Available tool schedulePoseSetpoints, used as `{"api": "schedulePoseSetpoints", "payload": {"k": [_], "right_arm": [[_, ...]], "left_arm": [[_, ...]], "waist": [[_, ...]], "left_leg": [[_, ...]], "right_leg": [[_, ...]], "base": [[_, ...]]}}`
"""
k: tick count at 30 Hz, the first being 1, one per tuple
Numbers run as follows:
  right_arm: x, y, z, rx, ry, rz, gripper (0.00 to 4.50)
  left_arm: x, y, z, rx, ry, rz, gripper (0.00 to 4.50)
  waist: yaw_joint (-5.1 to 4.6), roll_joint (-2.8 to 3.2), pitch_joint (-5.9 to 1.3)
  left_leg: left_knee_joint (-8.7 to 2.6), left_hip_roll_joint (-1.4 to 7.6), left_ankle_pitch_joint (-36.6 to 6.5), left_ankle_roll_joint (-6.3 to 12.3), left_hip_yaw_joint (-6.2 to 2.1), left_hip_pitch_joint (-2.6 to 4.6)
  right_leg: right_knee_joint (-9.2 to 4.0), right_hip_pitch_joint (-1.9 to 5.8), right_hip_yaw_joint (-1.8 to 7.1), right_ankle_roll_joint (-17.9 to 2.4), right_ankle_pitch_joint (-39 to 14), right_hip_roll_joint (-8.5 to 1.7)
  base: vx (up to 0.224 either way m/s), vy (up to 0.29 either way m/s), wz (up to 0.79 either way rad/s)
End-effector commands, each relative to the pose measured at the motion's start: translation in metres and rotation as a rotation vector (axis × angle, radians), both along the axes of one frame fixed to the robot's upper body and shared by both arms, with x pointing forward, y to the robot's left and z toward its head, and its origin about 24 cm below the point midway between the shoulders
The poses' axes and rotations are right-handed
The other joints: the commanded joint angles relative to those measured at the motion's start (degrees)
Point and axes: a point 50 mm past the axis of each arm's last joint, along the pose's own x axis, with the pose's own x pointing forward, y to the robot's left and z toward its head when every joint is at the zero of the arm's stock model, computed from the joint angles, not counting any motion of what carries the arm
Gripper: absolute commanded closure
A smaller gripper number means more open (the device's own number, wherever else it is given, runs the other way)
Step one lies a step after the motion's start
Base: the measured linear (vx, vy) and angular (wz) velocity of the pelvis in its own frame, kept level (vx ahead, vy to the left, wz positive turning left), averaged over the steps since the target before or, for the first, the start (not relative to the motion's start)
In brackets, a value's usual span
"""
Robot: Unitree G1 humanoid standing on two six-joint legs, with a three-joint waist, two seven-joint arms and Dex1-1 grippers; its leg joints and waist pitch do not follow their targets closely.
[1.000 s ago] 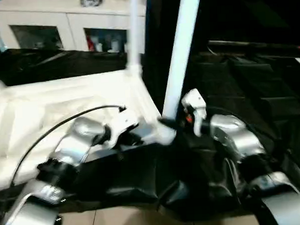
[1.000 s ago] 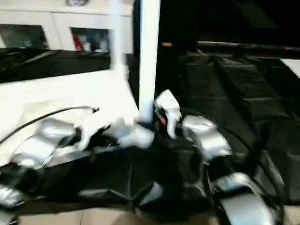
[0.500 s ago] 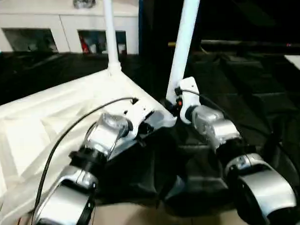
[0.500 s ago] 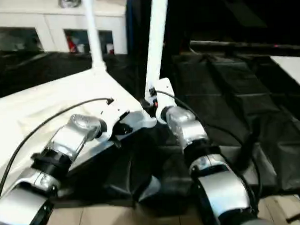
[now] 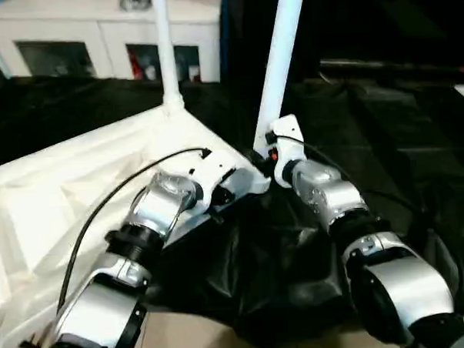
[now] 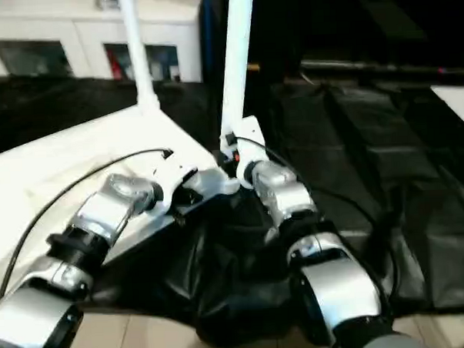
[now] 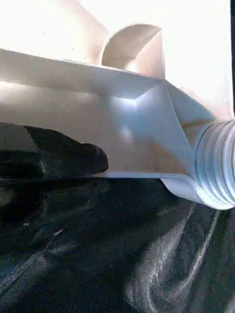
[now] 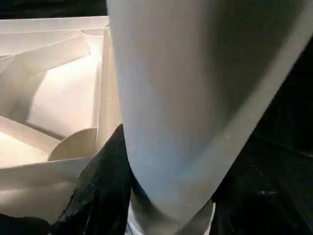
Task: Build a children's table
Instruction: Insert table leg to table base
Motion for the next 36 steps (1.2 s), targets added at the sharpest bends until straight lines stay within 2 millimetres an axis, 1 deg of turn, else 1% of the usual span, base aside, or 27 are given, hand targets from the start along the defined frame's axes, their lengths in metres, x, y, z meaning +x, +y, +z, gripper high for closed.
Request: {"api": "schedulePoseSetpoints", "payload": {"k": [1, 2, 3, 4, 5, 6, 7, 8, 9, 10, 11, 12, 13, 14, 16, 17, 18, 19, 21, 22, 23, 24, 27, 28, 33, 34, 36], "right_arm": [[-0.033, 0.018, -0.054, -0.020, 0.275, 0.134, 2.62], [-0.033, 0.018, -0.054, -0.020, 0.274, 0.143, 2.62], [-0.033, 0.017, -0.052, -0.020, 0.272, 0.176, 2.62], [-0.034, 0.015, -0.049, -0.021, 0.269, 0.252, 2.62], [-0.034, 0.015, -0.049, -0.021, 0.269, 0.252, 2.62], [-0.035, 0.014, -0.049, -0.020, 0.269, 0.269, 2.62], [-0.036, 0.012, -0.048, -0.018, 0.269, 0.300, 2.62], [-0.038, 0.008, -0.047, -0.018, 0.273, 0.349, 2.62], [-0.039, 0.005, -0.047, -0.021, 0.274, 0.380, 2.62], [-0.041, 0.002, -0.047, -0.028, 0.276, 0.419, 2.62], [-0.044, -0.002, -0.047, -0.035, 0.277, 0.461, 2.62], [-0.044, -0.002, -0.047, -0.035, 0.277, 0.461, 2.62], [-0.048, -0.009, -0.046, -0.045, 0.282, 0.525, 2.62], [-0.050, -0.011, -0.046, -0.047, 0.285, 0.544, 2.62], [-0.058, -0.023, -0.045, -0.051, 0.292, 0.640, 2.62], [-0.059, -0.023, -0.045, -0.051, 0.293, 0.645, 2.62], [-0.060, -0.025, -0.045, -0.052, 0.296, 0.663, 2.62], [-0.066, -0.032, -0.044, -0.056, 0.296, 0.719, 2.62], [-0.068, -0.034, -0.044, -0.058, 0.293, 0.737, 2.62], [-0.071, -0.036, -0.042, -0.057, 0.289, 0.763, 2.62], [-0.075, -0.038, -0.041, -0.048, 0.283, 0.798, 2.62], [-0.078, -0.038, -0.039, -0.039, 0.281, 0.826, 2.62], [-0.085, -0.039, -0.037, -0.025, 0.275, 0.878, 2.62], [-0.087, -0.039, -0.036, -0.022, 0.274, 0.901, 2.62], [-0.090, -0.039, -0.036, -0.020, 0.278, 0.920, 2.62], [-0.092, -0.039, -0.036, -0.028, 0.279, 0.919, 2.62], [-0.092, -0.039, -0.037, -0.035, 0.278, 0.915, 2.62]], "left_arm": [[0.003, -0.027, 0.028, -0.086, -0.128, -0.126, 4.50], [0.002, -0.027, 0.029, -0.089, -0.131, -0.140, 4.50], [0.000, -0.026, 0.029, -0.091, -0.137, -0.170, 4.50], [-0.004, -0.022, 0.029, -0.095, -0.119, -0.201, 4.50], [-0.004, -0.022, 0.029, -0.095, -0.119, -0.201, 4.50], [-0.005, -0.021, 0.028, -0.095, -0.110, -0.200, 4.50], [-0.007, -0.019, 0.028, -0.098, -0.111, -0.222, 4.50], [-0.010, -0.016, 0.028, -0.096, -0.112, -0.249, 4.50], [-0.011, -0.014, 0.028, -0.095, -0.120, -0.273, 4.50], [-0.014, -0.012, 0.028, -0.098, -0.116, -0.298, 4.50], [-0.016, -0.010, 0.027, -0.097, -0.106, -0.322, 4.50], [-0.016, -0.010, 0.027, -0.097, -0.106, -0.322, 4.50], [-0.022, -0.005, 0.027, -0.100, -0.102, -0.386, 4.50], [-0.024, -0.004, 0.026, -0.102, -0.099, -0.409, 4.50], [-0.032, 0.005, 0.027, -0.096, -0.095, -0.483, 4.50], [-0.033, 0.005, 0.027, -0.097, -0.095, -0.489, 4.50], [-0.035, 0.007, 0.028, -0.103, -0.093, -0.506, 4.50], [-0.039, 0.012, 0.029, -0.091, -0.098, -0.542, 4.50], [-0.039, 0.015, 0.029, -0.081, -0.095, -0.546, 4.50], [-0.040, 0.018, 0.029, -0.069, -0.094, -0.555, 4.50], [-0.041, 0.021, 0.030, -0.065, -0.093, -0.567, 4.50], [-0.042, 0.022, 0.030, -0.068, -0.095, -0.578, 4.50], [-0.043, 0.025, 0.030, -0.071, -0.091, -0.596, 4.50], [-0.043, 0.026, 0.030, -0.069, -0.089, -0.598, 4.50], [-0.043, 0.028, 0.030, -0.066, -0.091, -0.595, 4.50], [-0.041, 0.028, 0.031, -0.065, -0.094, -0.590, 4.50], [-0.040, 0.028, 0.031, -0.064, -0.101, -0.584, 4.50]], "waist": [[-0.76, 0.91, -2.65], [-0.75, 1.17, -3.11], [-1.06, 0.96, -3.18], [-1.06, 1.18, -3.32], [-1.11, 0.77, -3.35], [-1.21, 1.05, -3.21], [-1.24, 1.04, -3.13], [-1.43, 0.75, -3.18], [-1.43, 0.75, -3.18], [-1.39, 0.29, -3.42], [-1.26, 0.31, -3.53], [-1.15, 0.36, -3.66], [-1.12, 0.41, -3.67], [-1.04, 0.08, -3.68], [-0.84, 0.12, -3.69], [-0.84, 0.33, -3.77], [-0.91, 0.30, -3.66], [-0.91, 0.21, -3.48], [-0.75, 0.08, -3.51], [-0.60, 0.16, -3.50], [-0.71, 0.16, -3.43], [-0.67, 0.17, -3.43], [-0.65, 0.22, -3.55], [-0.67, 0.37, -3.50], [-0.65, 0.12, -3.63], [-0.69, 0.01, -3.61], [-0.65, 0.04, -3.63]], "left_leg": [[-4.19, 0.79, -13.24, 5.56, -0.90, -2.21], [-4.48, 1.24, -11.68, 5.41, -1.00, -2.05], [-4.68, 1.46, -9.93, 5.50, -1.14, -2.80], [-4.91, 2.11, -6.35, 5.33, -1.00, -3.07], [-4.89, 2.32, -5.61, 5.37, -0.86, -3.24], [-4.90, 2.39, -4.69, 5.67, -0.61, -3.72], [-4.87, 2.46, -5.08, 5.58, -0.45, -3.78], [-4.83, 2.42, -5.05, 5.51, -0.36, -3.95], [-4.83, 2.42, -5.05, 5.51, -0.36, -3.95], [-4.68, 2.45, -3.83, 6.21, -0.38, -4.10], [-4.56, 2.37, -2.33, 6.69, -0.18, -3.89], [-4.52, 2.34, -1.30, 6.94, -0.21, -3.91], [-4.51, 2.38, 0.70, 7.58, -0.24, -4.20], [-4.45, 2.45, 1.37, 7.86, -0.24, -4.32], [-4.37, 2.69, 2.90, 8.74, -0.20, -4.32], [-4.27, 2.85, 4.13, 8.93, -0.15, -4.10], [-4.30, 2.89, 4.31, 8.85, -0.10, -4.14], [-4.36, 2.87, 3.29, 8.35, -0.01, -4.07], [-4.36, 2.85, 2.07, 7.84, -0.04, -4.11], [-4.53, 3.02, 1.47, 6.86, -0.08, -3.97], [-4.58, 3.06, 1.43, 6.36, -0.06, -4.05], [-4.61, 2.99, 1.54, 6.25, -0.11, -4.11], [-4.53, 3.08, 2.27, 6.03, -0.04, -3.93], [-4.56, 3.08, 2.24, 5.82, -0.11, -4.14], [-4.46, 2.98, 2.48, 5.12, 0.02, -4.16], [-4.50, 3.06, 2.69, 5.16, 0.02, -4.29], [-4.48, 3.00, 2.84, 5.09, -0.05, -4.49]], "right_leg": [[-7.99, 2.39, 0.96, 1.03, -43.50, -3.14], [-7.75, 2.40, 1.05, 0.42, -40.43, -3.48], [-7.30, 2.70, 1.09, -0.37, -37.18, -3.46], [-6.39, 2.62, 1.56, -4.13, -29.84, -3.51], [-5.94, 2.67, 1.74, -5.56, -27.69, -3.57], [-5.46, 2.80, 1.88, -7.77, -25.00, -3.54], [-5.29, 2.80, 1.98, -8.88, -24.27, -3.55], [-5.06, 2.83, 2.19, -9.48, -23.51, -3.50], [-5.06, 2.83, 2.19, -9.48, -23.51, -3.50], [-4.63, 3.10, 2.39, -10.30, -21.06, -3.56], [-4.33, 2.95, 2.54, -11.45, -19.17, -3.63], [-4.04, 3.12, 2.55, -12.02, -17.89, -3.62], [-3.79, 3.36, 2.58, -12.68, -16.12, -3.67], [-3.71, 3.47, 2.61, -12.70, -15.59, -3.69], [-3.32, 3.52, 2.76, -12.98, -14.26, -3.76], [-3.07, 3.32, 2.80, -13.55, -12.82, -3.70], [-3.07, 3.26, 2.80, -13.72, -12.52, -3.59], [-3.26, 3.14, 2.85, -13.68, -13.71, -3.49], [-3.29, 3.44, 2.91, -13.09, -15.14, -3.54], [-3.36, 3.41, 2.93, -12.54, -16.22, -3.51], [-3.31, 3.35, 2.92, -12.47, -16.01, -3.38], [-3.36, 3.49, 2.89, -12.19, -15.93, -3.26], [-2.95, 3.40, 2.99, -12.74, -13.50, -3.22], [-2.89, 3.51, 3.05, -12.99, -13.15, -3.27], [-2.86, 3.60, 3.10, -13.19, -12.41, -3.22], [-2.80, 3.63, 3.09, -13.25, -12.03, -3.19], [-2.78, 3.79, 3.09, -12.90, -12.43, -3.27]], "base": [[0.000, 0.000, 0.00], [0.000, 0.000, 0.00], [0.000, 0.000, 0.00], [0.000, 0.000, 0.00], [0.000, 0.000, 0.00], [0.000, 0.000, 0.00], [0.000, 0.000, 0.00], [0.052, 0.000, 0.09], [0.052, 0.000, 0.09], [0.058, -0.015, 0.10], [0.063, -0.028, 0.13], [0.063, -0.028, 0.13], [0.060, -0.032, 0.11], [0.000, 0.000, 0.00], [0.000, 0.000, 0.00], [0.000, 0.000, 0.00], [0.000, 0.000, 0.00], [0.000, 0.000, 0.00], [0.000, 0.000, 0.00], [0.000, 0.000, 0.00], [0.000, 0.000, 0.00], [0.000, 0.000, 0.00], [0.000, 0.000, 0.00], [0.000, 0.000, 0.00], [0.000, 0.000, 0.00], [0.000, 0.000, 0.00], [0.000, 0.000, 0.00]]}}
